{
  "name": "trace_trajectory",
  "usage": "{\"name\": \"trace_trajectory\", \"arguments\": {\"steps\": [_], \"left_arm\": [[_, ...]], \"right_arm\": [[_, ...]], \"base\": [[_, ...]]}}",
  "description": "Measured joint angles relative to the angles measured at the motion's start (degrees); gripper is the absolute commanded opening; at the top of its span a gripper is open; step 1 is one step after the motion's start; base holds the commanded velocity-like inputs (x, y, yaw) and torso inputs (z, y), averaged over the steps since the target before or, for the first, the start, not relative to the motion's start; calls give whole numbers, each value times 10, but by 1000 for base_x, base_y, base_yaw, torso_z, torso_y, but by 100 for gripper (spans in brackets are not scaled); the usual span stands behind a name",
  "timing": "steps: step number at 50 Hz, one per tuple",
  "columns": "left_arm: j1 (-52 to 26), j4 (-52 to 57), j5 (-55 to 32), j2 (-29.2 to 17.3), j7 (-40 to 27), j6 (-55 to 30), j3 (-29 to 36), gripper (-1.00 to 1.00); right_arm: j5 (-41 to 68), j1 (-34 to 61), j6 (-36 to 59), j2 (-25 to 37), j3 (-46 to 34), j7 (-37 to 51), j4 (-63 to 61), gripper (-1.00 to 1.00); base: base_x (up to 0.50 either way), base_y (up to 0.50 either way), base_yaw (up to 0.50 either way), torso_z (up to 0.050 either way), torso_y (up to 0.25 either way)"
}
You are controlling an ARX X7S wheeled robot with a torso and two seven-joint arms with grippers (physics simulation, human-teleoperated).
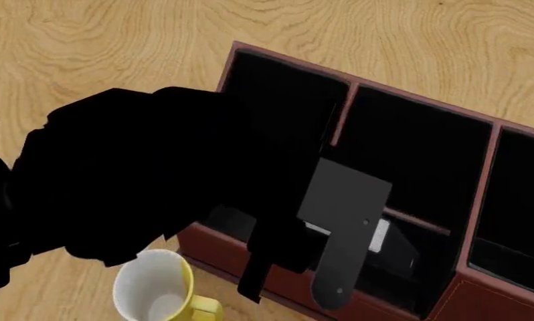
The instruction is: Pick up the book and place it in the back compartment of the caddy.
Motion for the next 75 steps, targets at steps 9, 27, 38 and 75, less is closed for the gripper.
{"name": "trace_trajectory", "arguments": {"steps": [9, 27, 38, 75], "left_arm": [[5, -13, -5, 1, 2, 14, 3, -100], [10, -29, -9, 1, 6, 31, 4, -100], [9, -35, -13, 2, 8, 35, 4, 100], [-5, -55, -18, -1, -12, 36, 0, 100]], "right_arm": [[-1, -2, -1, 2, 0, 2, 1, 100], [-4, -9, -5, 4, 1, 3, 4, 100], [-4, -12, -8, 6, 1, 4, 6, 100], [-1, -24, -17, 10, 8, 7, 8, 100]], "base": [[0, 0, 0, 0, 0], [1, 0, 0, 0, 0], [0, 0, 0, 0, 0], [0, 0, 0, 0, 0]]}}
